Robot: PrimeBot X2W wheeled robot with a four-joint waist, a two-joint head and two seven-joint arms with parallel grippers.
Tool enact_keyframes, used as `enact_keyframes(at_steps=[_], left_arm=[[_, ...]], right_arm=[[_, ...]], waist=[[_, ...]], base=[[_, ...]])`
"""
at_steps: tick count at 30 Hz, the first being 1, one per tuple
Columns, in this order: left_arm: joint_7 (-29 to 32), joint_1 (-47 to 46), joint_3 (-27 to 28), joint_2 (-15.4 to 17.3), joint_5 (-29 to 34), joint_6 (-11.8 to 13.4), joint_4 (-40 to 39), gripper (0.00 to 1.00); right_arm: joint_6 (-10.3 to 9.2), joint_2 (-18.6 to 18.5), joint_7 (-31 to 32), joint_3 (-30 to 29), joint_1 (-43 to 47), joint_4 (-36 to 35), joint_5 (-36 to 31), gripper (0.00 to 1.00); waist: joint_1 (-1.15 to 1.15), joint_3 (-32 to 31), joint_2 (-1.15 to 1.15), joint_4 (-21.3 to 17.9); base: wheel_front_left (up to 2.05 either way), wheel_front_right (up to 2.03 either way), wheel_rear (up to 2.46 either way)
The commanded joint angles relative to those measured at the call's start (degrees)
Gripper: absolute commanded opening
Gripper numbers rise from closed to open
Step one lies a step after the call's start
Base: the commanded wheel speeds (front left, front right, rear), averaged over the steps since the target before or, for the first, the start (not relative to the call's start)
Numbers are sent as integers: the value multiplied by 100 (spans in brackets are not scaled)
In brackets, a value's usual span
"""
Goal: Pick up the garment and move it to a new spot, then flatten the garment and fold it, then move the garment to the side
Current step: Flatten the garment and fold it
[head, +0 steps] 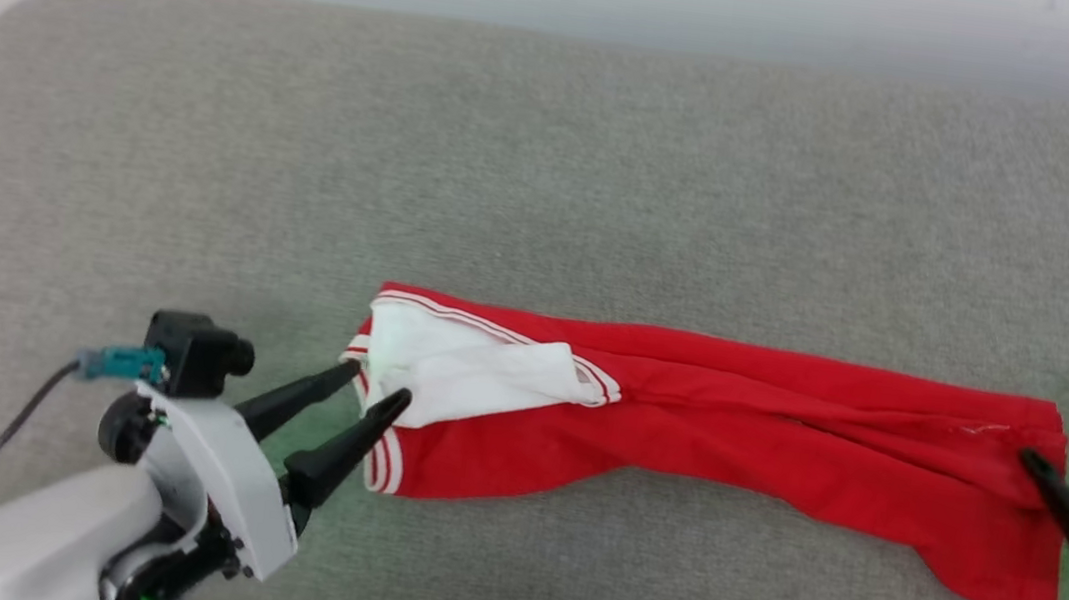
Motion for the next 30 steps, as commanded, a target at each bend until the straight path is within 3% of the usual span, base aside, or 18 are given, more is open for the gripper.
enact_keyframes(at_steps=[1, 5, 13, 20, 23, 25, 30], left_arm=[[-77, 144, 66, -51, 53, 7, 8, 100], [-168, 506, 538, -244, 307, 57, 47, 100], [-168, 1955, 2846, -1376, 1515, 326, 2, 100], [-164, 2827, 4332, -2304, 3306, 292, 50, 100], [-165, 3074, 4835, -2660, 4237, 392, -59, 100], [-166, 3219, 5199, -2794, 4946, 480, -195, 100], [-165, 3509, 5744, -3230, 6094, 355, -555, 100]], right_arm=[[-9, -70, 45, -118, 138, -26, 77, 100], [-9, -154, 282, -507, 416, 32, 308, 100], [-9, -76, 866, -1050, 728, 429, 554, 100], [-8, 2, 1499, -1163, 871, 667, 429, 100], [-8, 117, 1676, -1202, 848, 744, 300, 100], [-8, 223, 1836, -1205, 839, 784, 202, 100], [-3, 435, 2237, -1203, 873, 832, -56, 100]], waist=[[0, -157, 0, 147], [0, -296, 0, 376], [0, -330, 0, 946], [0, -274, 0, 1274], [0, -261, 0, 1318], [0, -258, 0, 1322], [0, -228, 0, 1263]], base=[[0, 0, 0], [0, 0, 0], [0, 0, 0], [0, 0, 0], [0, 0, 0], [0, 0, 0], [0, 0, 0]])
